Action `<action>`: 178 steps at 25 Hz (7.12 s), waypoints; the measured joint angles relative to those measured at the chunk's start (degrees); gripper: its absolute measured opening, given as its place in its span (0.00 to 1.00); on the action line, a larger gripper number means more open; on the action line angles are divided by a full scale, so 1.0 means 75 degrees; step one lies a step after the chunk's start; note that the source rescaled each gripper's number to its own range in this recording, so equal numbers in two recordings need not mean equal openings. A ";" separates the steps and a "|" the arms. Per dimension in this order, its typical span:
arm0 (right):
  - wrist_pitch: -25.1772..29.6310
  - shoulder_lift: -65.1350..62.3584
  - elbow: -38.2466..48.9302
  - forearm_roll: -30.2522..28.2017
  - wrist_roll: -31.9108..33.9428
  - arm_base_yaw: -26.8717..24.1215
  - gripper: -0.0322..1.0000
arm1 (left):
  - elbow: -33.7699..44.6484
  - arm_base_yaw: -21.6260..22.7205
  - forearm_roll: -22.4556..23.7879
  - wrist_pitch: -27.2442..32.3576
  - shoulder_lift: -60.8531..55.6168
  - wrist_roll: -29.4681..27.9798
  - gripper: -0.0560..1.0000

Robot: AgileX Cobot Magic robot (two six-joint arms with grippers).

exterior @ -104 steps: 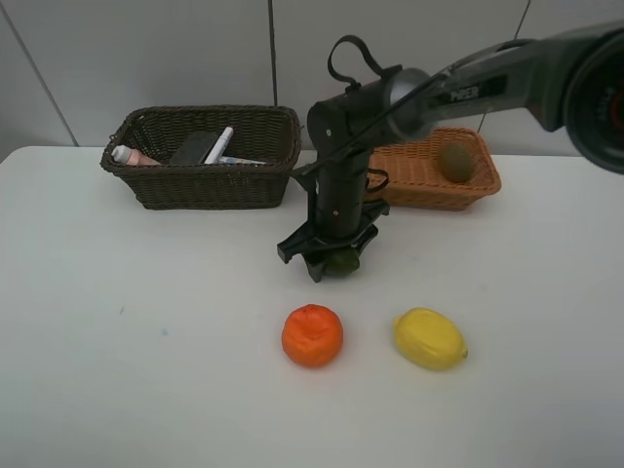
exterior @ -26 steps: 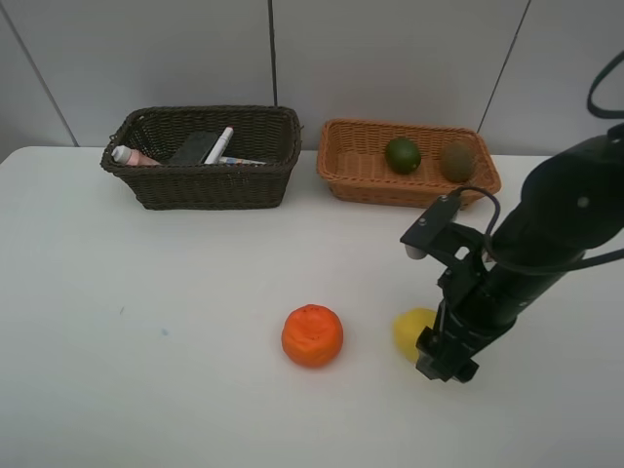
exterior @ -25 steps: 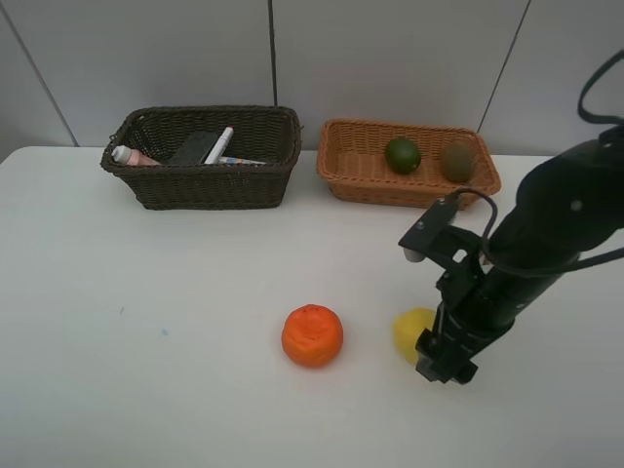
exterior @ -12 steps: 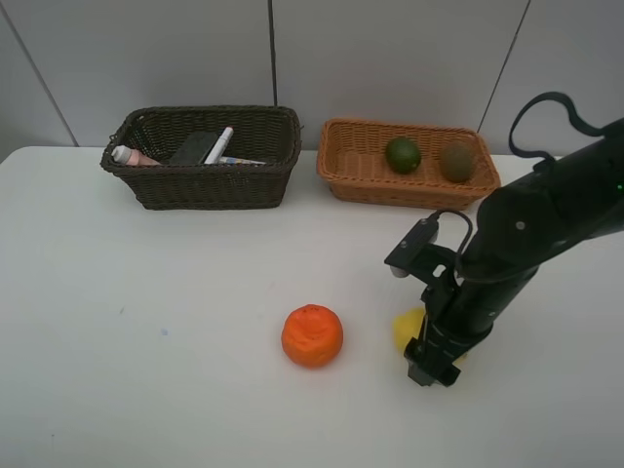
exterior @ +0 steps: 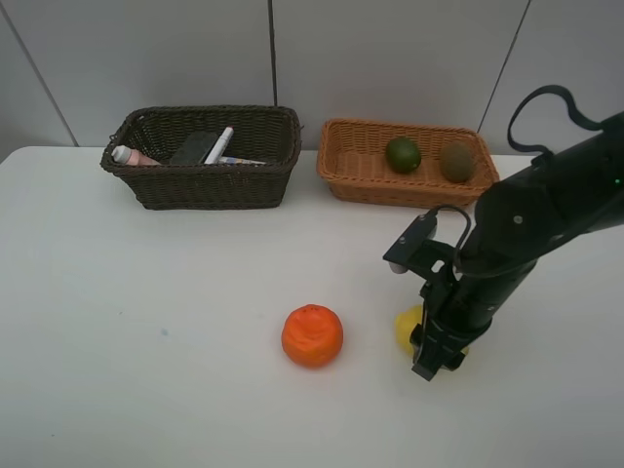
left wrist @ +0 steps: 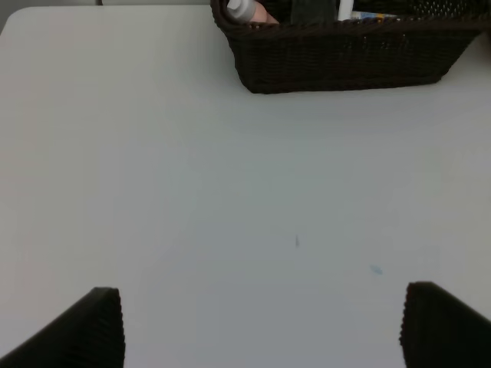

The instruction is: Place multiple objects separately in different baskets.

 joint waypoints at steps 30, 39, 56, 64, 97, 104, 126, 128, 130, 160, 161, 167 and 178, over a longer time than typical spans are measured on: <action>0.0997 0.2741 -0.7303 -0.0161 0.1045 -0.3020 0.47 | 0.0000 0.0000 0.0000 -0.0008 0.0000 0.0000 0.94; 0.1117 0.2841 -0.7376 0.0094 0.1486 -0.3012 0.96 | 0.0000 0.0000 0.0000 -0.0008 0.0000 0.0000 0.94; 0.5184 0.0915 -0.5935 0.1304 0.4023 -0.2190 0.99 | 0.0000 0.0000 0.0000 -0.0008 0.0000 0.0000 0.94; 0.4497 0.0512 -0.4056 0.1579 0.6056 0.0054 0.99 | 0.0000 -0.0054 0.0000 -0.0008 0.0000 0.0000 0.94; 0.2331 0.2187 -0.3938 0.1977 0.6955 0.1270 1.00 | 0.0000 -0.0444 0.0008 -0.0008 0.0000 0.0000 0.94; 0.2316 0.2422 -0.3893 0.1886 0.6955 0.1270 1.00 | 0.0000 -0.0444 0.0008 -0.0008 0.0000 0.0000 0.94; 0.2638 0.2422 -0.3893 0.1958 0.6922 0.1270 0.59 | 0.0000 -0.0444 0.0008 -0.0008 0.0000 0.0000 0.94; 0.2675 0.2422 -0.3893 0.1958 0.6848 0.1270 0.59 | 0.0000 -0.0444 0.0008 -0.0008 0.0000 0.0000 0.94; 0.2732 0.2415 -0.3893 0.1958 0.6717 0.1270 0.59 | 0.0000 -0.0444 0.0008 -0.0008 0.0000 0.0000 0.94; 0.3195 0.4044 -0.9841 0.0639 0.3369 -0.1752 0.96 | 0.0000 -0.0444 0.0008 -0.0008 0.0000 0.0000 0.94; 0.3234 0.4044 -0.9858 0.0629 0.3369 -0.1752 0.96 | 0.0000 -0.0444 0.0008 -0.0008 0.0000 0.0000 0.94; 0.4044 0.3891 -0.9896 0.0057 0.3378 -0.1780 0.96 | 0.0000 -0.0444 0.0008 -0.0008 0.0000 0.0000 0.94; 0.4944 0.2153 -0.8794 -0.0035 0.3518 -0.3464 0.96 | 0.0000 -0.0444 0.0008 -0.0008 0.0000 0.0000 0.94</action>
